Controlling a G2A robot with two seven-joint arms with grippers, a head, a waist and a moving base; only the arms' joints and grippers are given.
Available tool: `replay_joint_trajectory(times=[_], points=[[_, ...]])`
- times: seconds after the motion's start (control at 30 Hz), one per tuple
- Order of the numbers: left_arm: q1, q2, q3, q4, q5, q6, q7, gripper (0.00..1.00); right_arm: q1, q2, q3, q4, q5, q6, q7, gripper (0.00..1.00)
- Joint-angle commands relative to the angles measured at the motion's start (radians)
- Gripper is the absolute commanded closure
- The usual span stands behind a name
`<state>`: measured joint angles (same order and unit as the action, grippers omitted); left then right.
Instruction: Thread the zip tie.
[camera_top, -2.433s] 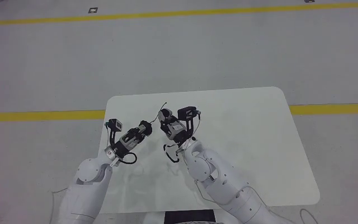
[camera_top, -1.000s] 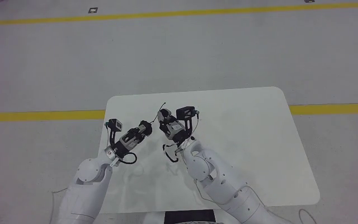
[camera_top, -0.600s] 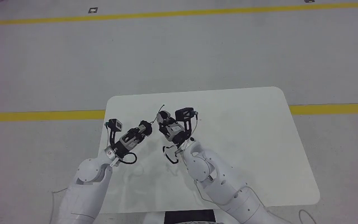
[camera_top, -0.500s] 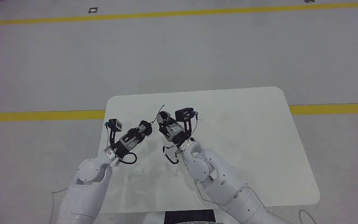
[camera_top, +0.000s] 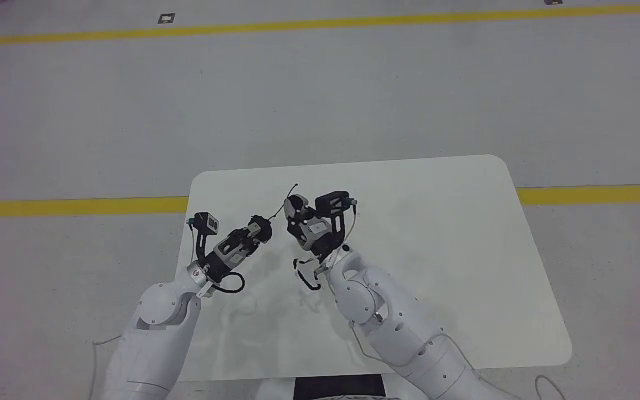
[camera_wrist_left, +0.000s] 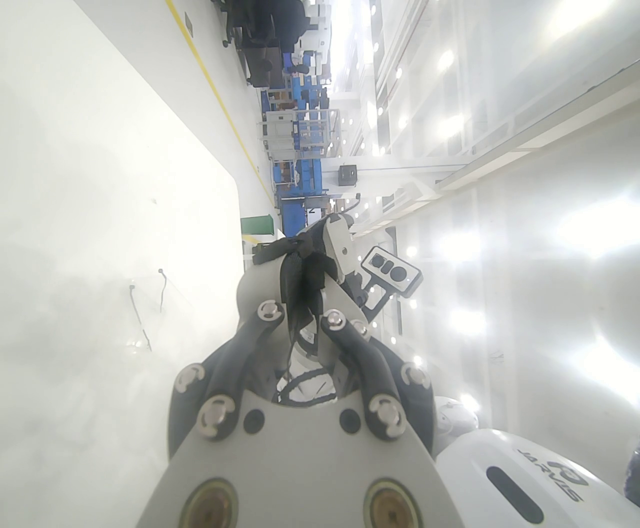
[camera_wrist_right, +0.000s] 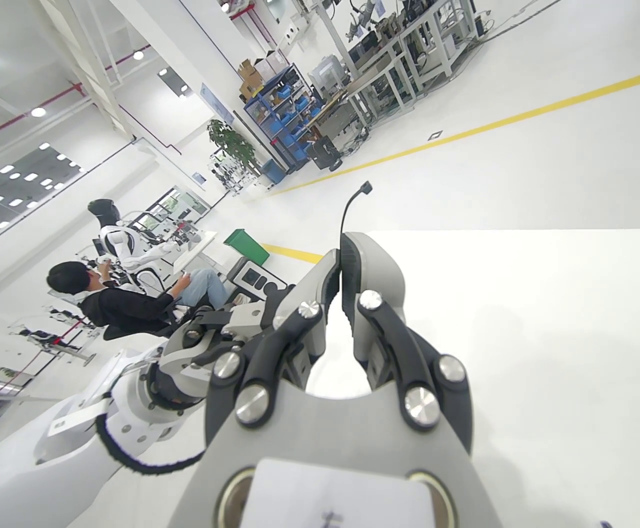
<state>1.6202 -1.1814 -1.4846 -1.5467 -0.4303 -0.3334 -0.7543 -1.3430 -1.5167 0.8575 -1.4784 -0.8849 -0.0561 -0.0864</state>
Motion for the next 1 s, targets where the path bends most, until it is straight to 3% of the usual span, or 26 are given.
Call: replay_joint_trajectory(times=[0.0, 0.6, 0.97], points=[[-0.002, 0.000, 0.006, -0.002, 0.001, 0.005, 0.009, 1.00, 0.001, 0.000, 0.000, 0.001, -0.003, -0.002, -0.001, 1.00], [-0.026, 0.010, 0.026, 0.020, -0.017, 0.007, 0.013, 1.00, 0.019, -0.006, -0.016, 0.036, -0.046, -0.039, -0.001, 1.00], [-0.031, 0.017, 0.033, 0.023, -0.022, 0.008, 0.016, 1.00, 0.027, -0.010, -0.024, 0.059, -0.086, -0.025, 0.003, 1.00]])
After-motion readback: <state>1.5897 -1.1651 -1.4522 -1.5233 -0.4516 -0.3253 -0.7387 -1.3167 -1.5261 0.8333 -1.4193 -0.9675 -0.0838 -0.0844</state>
